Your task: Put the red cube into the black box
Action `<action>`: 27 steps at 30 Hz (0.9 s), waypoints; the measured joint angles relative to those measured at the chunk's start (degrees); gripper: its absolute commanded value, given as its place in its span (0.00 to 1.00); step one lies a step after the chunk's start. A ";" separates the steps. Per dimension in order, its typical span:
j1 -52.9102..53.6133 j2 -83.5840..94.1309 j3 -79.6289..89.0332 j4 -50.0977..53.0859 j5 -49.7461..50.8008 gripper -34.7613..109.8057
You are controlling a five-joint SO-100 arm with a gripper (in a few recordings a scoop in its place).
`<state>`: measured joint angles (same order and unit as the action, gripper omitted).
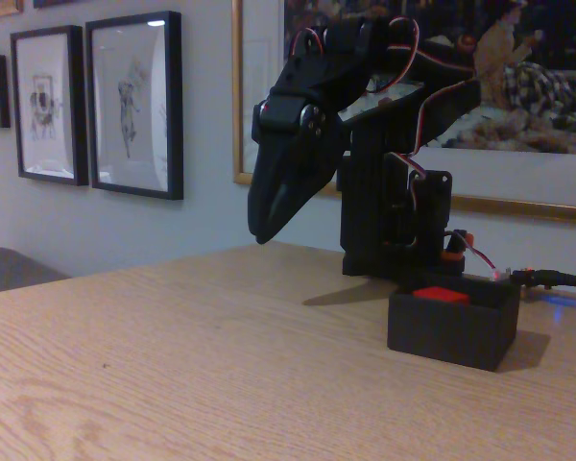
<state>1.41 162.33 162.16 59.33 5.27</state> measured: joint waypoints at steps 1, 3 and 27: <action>0.00 0.00 0.00 -0.44 0.00 0.24; 0.00 0.00 0.00 -0.53 0.00 0.24; 0.09 -1.05 0.00 -0.70 0.44 0.24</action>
<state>1.49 161.28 162.16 58.62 5.71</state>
